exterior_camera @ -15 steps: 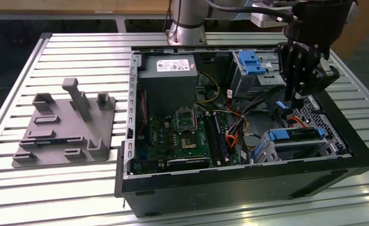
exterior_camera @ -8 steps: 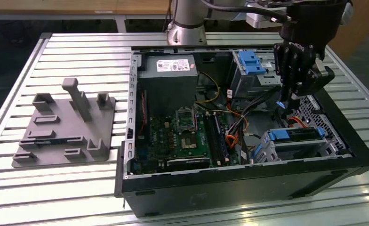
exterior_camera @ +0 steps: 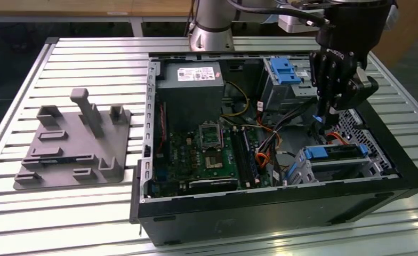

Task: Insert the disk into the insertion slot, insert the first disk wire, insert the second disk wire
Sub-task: 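Insert the second disk wire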

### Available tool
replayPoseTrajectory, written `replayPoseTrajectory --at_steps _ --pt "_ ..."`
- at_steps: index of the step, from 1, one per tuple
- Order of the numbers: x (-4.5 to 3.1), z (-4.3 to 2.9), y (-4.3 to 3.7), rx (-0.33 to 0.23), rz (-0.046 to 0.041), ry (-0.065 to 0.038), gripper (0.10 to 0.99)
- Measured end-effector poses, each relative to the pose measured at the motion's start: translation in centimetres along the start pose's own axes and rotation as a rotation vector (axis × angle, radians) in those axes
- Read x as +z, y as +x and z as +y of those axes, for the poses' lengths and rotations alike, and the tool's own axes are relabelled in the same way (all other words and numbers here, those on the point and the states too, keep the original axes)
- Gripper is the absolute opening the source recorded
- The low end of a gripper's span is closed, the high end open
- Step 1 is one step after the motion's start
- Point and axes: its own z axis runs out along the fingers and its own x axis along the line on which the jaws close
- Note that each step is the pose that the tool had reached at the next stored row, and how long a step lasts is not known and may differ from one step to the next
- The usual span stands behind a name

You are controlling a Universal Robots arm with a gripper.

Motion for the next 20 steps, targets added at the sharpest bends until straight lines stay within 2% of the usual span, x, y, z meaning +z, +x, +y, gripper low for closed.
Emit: replayPoseTrajectory --at_steps 20 --pt "1.06 0.13 -0.28 -0.015 0.0081 -0.014 0.302"
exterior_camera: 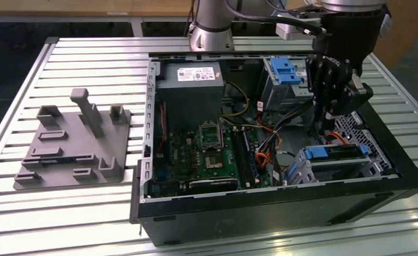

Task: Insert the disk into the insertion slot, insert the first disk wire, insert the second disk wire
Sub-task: 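Insert the second disk wire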

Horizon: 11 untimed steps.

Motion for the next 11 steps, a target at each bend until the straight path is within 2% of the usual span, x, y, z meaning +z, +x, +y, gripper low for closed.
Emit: replayPoseTrajectory --at_steps 3,8,11 --pt "0.07 0.01 -0.02 -0.004 0.0029 0.000 0.302" --pt "0.15 0.01 -0.06 -0.013 0.0149 0.001 0.302" --pt "0.21 0.02 -0.09 -0.016 0.0163 0.002 0.302"
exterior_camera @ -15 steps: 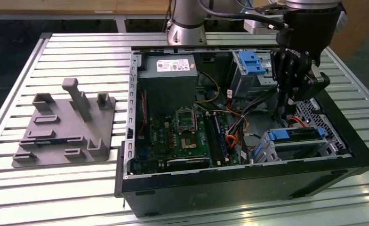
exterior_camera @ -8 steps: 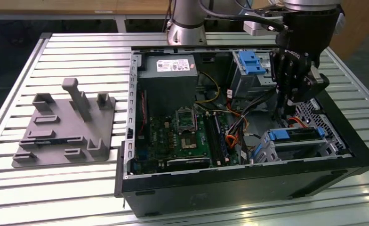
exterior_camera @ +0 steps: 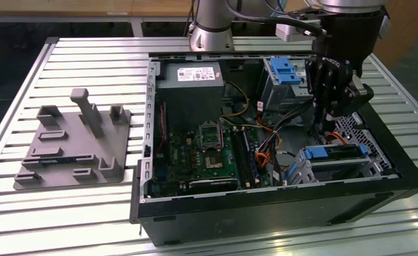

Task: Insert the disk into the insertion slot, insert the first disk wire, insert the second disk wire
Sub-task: 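Insert the second disk wire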

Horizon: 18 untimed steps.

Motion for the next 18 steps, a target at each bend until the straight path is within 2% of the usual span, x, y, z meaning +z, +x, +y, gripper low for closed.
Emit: replayPoseTrajectory --at_steps 17,18 --pt "0.42 0.04 -0.26 -0.013 0.0066 0.004 0.290" --pt "0.44 0.05 -0.28 -0.014 0.0073 0.004 0.216"
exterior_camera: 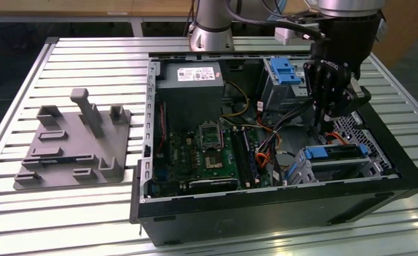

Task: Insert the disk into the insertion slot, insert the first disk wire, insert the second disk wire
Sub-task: 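Insert the second disk wire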

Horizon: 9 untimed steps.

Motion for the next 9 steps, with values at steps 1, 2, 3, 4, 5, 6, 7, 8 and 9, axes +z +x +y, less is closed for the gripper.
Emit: replayPoseTrajectory --at_steps 1,2,3,4,5,6,7,8,9 --pt "0.03 0.00 -0.02 -0.001 0.0005 0.000 0.216" --pt "0.05 0.01 -0.03 -0.001 0.0014 0.000 0.216" --pt "0.08 0.01 -0.05 -0.002 0.0023 0.000 0.216" --pt "0.10 0.01 -0.06 -0.002 0.0033 0.000 0.216" --pt "0.13 0.01 -0.07 -0.003 0.0048 0.001 0.216" --pt "0.15 0.01 -0.09 -0.003 0.0066 0.001 0.216" --pt "0.18 0.02 -0.10 -0.003 0.0085 0.001 0.216" --pt "0.20 0.02 -0.11 -0.004 0.0107 0.001 0.216" --pt "0.22 0.02 -0.13 -0.004 0.0127 0.001 0.216"
